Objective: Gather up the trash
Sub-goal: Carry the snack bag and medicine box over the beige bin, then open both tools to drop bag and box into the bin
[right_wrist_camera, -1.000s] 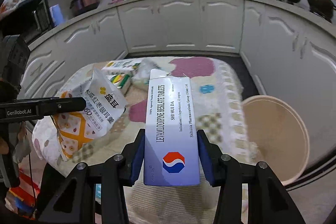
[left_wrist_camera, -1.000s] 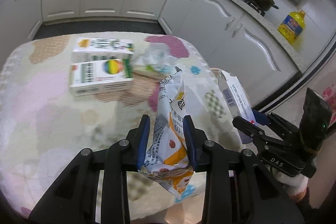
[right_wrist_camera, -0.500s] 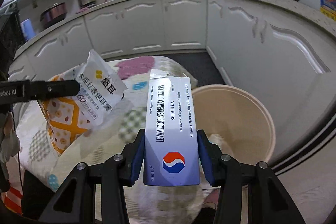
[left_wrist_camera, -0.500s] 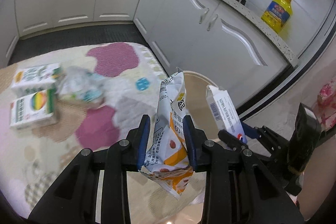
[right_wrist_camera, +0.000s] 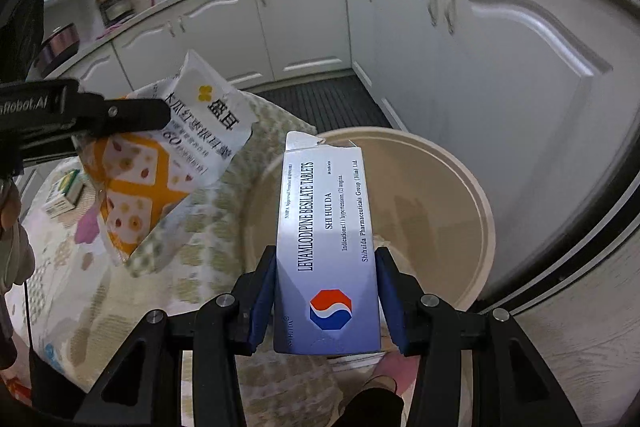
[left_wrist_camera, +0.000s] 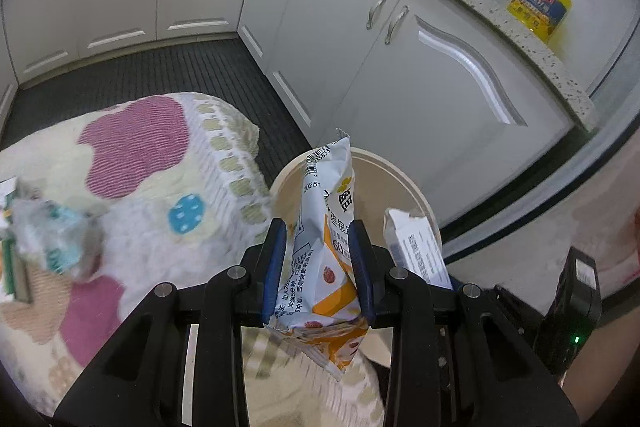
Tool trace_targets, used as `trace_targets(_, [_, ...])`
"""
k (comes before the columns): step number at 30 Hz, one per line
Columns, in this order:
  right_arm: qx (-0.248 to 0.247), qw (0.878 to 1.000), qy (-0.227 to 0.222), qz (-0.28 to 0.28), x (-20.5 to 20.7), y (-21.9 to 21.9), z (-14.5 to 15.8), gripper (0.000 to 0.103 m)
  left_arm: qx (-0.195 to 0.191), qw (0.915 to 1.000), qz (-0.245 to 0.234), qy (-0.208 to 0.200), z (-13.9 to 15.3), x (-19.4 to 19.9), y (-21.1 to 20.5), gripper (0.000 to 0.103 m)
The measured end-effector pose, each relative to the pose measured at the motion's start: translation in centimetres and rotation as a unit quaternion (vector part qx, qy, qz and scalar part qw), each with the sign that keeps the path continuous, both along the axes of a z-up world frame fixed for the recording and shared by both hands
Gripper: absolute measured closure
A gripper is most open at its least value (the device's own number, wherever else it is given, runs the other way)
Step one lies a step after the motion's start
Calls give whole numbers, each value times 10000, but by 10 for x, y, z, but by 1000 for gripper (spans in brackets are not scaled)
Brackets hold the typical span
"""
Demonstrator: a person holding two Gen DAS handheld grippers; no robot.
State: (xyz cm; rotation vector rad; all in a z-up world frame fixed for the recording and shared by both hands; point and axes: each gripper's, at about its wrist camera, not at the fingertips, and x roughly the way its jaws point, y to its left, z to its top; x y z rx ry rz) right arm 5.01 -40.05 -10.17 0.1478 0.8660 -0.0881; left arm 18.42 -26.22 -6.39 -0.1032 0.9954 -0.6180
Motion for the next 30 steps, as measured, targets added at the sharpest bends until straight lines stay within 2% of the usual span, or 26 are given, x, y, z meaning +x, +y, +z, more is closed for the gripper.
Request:
trace_targets(10, [111,9995,245,-184,15,-21,-26,57,113,9997,6,195,-29,20,-31,73])
trace_targets(16, [373,9977,435,-348,35,-36,-42,56,199,9996,-17,213,-43,24,-41,72])
trace_targets(17, [409,9973,486,-368,36,-38,-44,56,231,9995,-32,217,-45,24,-41,70])
trace_targets(20, [434,9969,500,-428,36,-39,-46,53,253,9994,-58,210,-47,24,-43,49])
trace_targets(21, [442,9968,504,-435,36,-39,-46,53,247,9995,-67,189,-47,23,-42,46])
trace_targets(30, [442,9970,393,-496,36,-33,-36,52,405,9991,-139,-68,-41,11,-35,45])
